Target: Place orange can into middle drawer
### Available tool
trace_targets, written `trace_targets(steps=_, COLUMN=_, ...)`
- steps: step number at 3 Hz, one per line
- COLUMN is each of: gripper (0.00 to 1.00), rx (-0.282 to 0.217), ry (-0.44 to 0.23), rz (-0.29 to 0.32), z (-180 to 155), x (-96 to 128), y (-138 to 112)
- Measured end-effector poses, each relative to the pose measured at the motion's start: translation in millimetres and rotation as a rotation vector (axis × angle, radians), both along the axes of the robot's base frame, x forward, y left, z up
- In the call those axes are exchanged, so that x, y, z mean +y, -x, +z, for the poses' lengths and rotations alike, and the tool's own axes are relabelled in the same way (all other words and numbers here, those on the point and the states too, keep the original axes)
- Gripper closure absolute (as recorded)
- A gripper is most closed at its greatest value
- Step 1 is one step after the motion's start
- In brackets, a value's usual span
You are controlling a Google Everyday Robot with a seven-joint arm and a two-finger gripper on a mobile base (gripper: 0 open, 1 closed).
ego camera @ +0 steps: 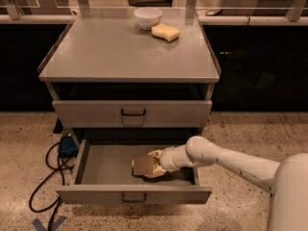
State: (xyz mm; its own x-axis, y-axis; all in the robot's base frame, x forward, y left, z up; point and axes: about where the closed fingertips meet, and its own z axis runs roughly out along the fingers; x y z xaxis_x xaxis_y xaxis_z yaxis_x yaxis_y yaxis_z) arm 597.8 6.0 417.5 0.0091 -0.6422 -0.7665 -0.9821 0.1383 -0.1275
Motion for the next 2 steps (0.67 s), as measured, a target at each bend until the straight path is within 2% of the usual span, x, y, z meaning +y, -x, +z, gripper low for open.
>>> trace_targets(steps=2, gripper=0.34, rx=0.000, ry=0.000, rz=0.000, z=0.0, x=0.1, y=0.0)
